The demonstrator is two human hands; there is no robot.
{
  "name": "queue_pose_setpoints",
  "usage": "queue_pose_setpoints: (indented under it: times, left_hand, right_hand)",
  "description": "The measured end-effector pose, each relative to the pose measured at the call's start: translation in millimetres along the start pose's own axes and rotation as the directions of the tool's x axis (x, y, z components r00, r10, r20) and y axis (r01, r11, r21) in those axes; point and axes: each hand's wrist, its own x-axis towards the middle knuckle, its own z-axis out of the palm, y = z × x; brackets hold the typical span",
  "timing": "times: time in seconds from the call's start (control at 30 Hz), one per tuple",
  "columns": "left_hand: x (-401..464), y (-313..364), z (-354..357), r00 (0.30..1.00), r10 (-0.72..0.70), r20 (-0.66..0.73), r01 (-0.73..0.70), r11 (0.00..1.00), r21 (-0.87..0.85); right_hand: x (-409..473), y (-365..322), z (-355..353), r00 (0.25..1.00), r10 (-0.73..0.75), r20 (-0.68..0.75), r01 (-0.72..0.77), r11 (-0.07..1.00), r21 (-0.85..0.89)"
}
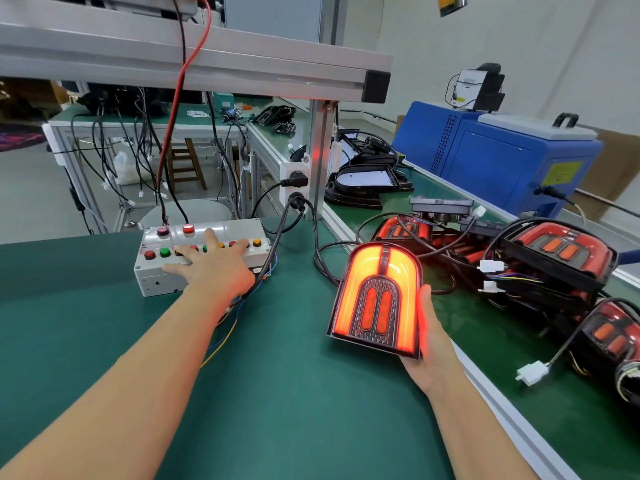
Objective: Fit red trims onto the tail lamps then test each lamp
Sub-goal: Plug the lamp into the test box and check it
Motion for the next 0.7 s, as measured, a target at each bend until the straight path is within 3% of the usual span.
queue_pose_setpoints:
  times: [0.2, 0.7]
  left_hand:
    - [7, -1, -7, 1.000, 0.011, 0.009, -0.011, 1.000, 0.029]
    - [8, -10, 3, 0.979, 0.165, -0.123, -0.139, 0.970, 0.197]
  right_hand:
    - [2, 0, -1, 1.000, 0.009, 0.016, -0.009, 1.000, 0.000]
    - [4, 2, -2, 1.000, 0.021, 0.017, -0.022, 1.000, 0.018]
